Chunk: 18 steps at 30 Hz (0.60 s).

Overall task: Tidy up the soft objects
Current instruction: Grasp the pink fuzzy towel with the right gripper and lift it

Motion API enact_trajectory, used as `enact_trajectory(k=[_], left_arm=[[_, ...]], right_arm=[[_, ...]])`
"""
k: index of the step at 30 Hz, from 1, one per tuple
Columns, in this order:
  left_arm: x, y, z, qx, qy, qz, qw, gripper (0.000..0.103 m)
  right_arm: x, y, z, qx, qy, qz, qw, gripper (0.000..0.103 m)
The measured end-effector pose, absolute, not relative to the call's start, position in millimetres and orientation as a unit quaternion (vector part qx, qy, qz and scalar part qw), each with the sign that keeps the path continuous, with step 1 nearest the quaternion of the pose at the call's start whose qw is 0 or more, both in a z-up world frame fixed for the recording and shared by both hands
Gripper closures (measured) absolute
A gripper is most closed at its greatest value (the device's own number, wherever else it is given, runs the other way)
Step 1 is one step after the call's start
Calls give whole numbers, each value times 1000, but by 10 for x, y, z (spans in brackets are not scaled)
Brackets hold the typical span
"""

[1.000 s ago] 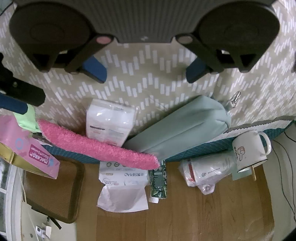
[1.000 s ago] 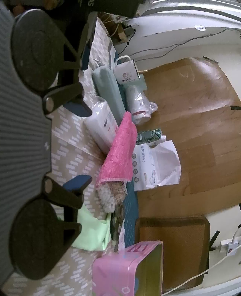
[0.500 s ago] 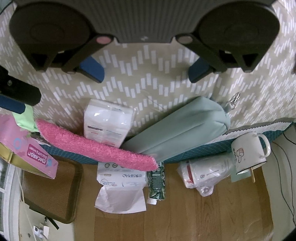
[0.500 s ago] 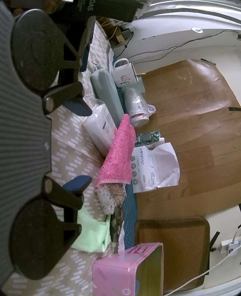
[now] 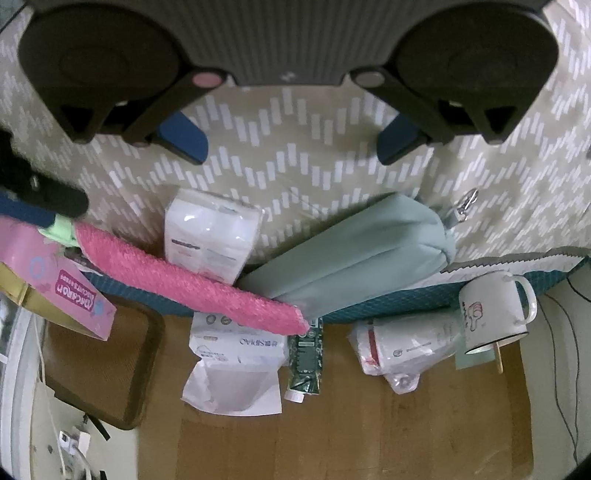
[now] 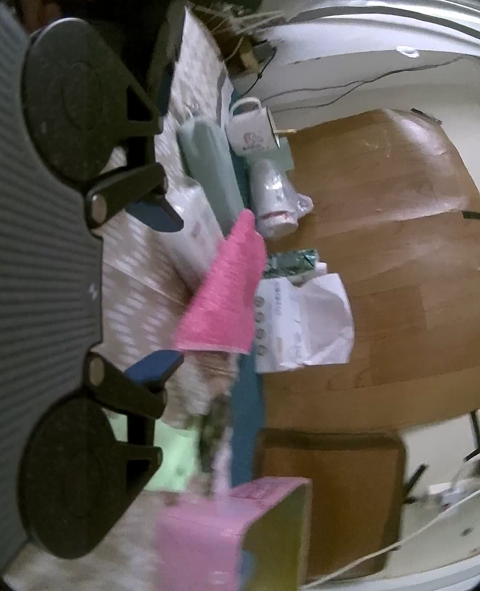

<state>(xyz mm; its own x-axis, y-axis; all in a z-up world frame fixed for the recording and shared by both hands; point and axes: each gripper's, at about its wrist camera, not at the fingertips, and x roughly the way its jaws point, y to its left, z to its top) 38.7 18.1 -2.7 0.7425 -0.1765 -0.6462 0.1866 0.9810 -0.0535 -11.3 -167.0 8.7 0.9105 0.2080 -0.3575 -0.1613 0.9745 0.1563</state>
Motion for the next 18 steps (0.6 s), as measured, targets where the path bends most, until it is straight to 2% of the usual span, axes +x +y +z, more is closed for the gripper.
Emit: enact_trajectory(k=[4,5,6,7,8,14,18], left_arm=[[388,186,-24,4,344,-98,934,2],[392,193,-24,3,344,-99,934,2],[392,195,-24,2,344,-99,934,2],[390,195,-23,1,344,-100,934,2],[390,204,-22,-1,343,-100,934,2],[380,264,-7,-22,338,-107,935,2],[322,455,31,-71,311,-127,939,2]], right_arm=[[224,-1621,96,3,196,78,977,30],[345,-1617,64,-3,216,77,973,38],[450,-1631,26,-3,234,81,969,67],[515,-1650,-3,2,252,84,964,87],[527,-1690,-4,19,262,94,960,94],[-201,-1748,183,43,240,189,951,95],[-831,-2008,230,51,248,268,930,95]])
